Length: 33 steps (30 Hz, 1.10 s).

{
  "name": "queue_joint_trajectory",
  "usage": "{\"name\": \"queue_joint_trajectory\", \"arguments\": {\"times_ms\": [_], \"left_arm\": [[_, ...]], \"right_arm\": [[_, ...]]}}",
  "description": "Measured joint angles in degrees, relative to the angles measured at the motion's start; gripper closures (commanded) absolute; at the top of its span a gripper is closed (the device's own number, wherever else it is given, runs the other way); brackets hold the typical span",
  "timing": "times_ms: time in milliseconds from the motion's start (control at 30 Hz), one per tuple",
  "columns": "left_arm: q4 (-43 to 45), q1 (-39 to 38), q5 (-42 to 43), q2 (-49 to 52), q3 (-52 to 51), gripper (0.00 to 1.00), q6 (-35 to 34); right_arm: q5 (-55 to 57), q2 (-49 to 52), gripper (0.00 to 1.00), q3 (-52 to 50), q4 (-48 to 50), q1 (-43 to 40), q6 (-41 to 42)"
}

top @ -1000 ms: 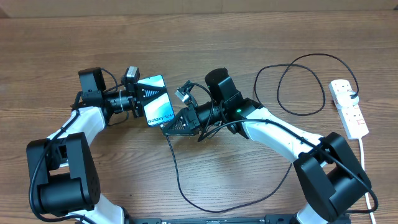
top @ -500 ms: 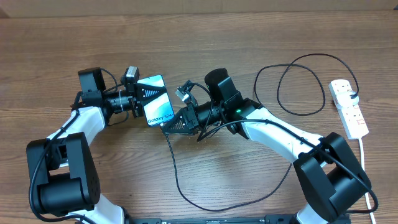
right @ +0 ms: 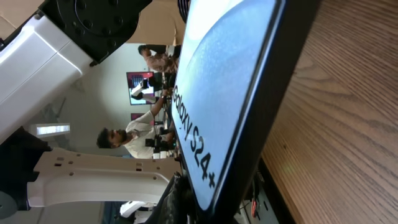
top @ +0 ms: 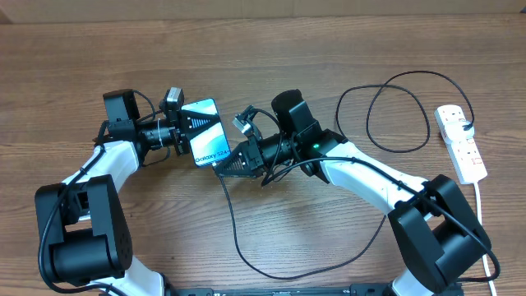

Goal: Plug charger to phone and switch on socket

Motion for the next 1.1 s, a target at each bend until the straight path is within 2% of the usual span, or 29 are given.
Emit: {"name": "queue_joint_trajectory", "arguments": {"times_ms": [533,1100], "left_arm": [[0.1,0.0,0.0,0.0,0.0,0.96,0.0],[0.5,0.2,-1.9,0.0,0.3,0.96,0.5]], "right_arm": [[0.4,0.0,0.96,0.0,0.0,0.0,0.2],[3.1,0.0,0.96,0.0,0.4,0.0,6.7]]}}
